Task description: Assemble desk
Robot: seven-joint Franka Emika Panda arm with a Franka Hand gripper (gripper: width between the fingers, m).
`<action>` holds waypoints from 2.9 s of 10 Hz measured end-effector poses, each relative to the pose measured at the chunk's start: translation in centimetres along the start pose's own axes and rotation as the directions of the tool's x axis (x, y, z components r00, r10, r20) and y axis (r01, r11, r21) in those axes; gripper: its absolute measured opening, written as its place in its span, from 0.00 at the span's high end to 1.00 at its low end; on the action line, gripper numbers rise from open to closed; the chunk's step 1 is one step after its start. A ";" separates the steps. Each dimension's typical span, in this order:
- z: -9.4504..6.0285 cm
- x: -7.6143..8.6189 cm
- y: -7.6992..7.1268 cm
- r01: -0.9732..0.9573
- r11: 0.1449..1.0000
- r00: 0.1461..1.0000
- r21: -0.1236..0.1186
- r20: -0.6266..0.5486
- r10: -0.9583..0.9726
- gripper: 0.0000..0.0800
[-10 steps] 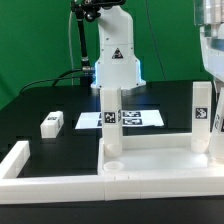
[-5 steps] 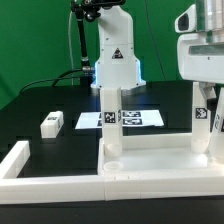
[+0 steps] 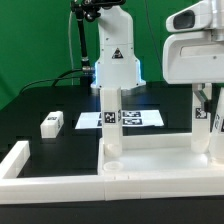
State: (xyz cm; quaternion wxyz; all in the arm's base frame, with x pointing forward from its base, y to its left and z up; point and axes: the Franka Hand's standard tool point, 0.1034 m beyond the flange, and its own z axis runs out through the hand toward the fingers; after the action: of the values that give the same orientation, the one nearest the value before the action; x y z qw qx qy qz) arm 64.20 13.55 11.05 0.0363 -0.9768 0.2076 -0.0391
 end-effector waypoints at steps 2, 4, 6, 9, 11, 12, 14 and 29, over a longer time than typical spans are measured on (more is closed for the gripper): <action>0.1 0.0 0.1 -0.055 0.998 0.998 -0.001 -0.001 0.055 0.34; 0.2 0.1 0.9 -0.116 0.993 0.993 -0.012 0.001 0.116 0.51; 0.3 0.1 1.2 -0.263 0.965 0.965 -0.018 0.004 0.263 0.61; 0.3 0.5 2.2 -0.557 0.830 0.830 -0.026 -0.009 0.557 0.63; 0.3 0.6 2.1 -0.808 0.588 0.588 -0.024 0.012 0.809 0.63; 0.4 0.8 2.0 -0.894 0.448 0.447 -0.026 0.026 0.894 0.63; 0.4 0.9 2.0 -0.950 0.312 0.311 -0.017 0.042 0.949 0.63; -0.2 0.7 2.2 0.006 1.000 1.000 0.008 -0.001 -0.006 0.34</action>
Offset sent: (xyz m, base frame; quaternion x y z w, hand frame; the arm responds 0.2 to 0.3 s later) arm 0.0000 0.0000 0.0000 0.0000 0.0000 0.0000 1.0000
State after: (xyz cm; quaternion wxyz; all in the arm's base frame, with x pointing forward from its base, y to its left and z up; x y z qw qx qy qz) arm 63.94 11.21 11.12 0.0400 -0.9772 0.2047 -0.0404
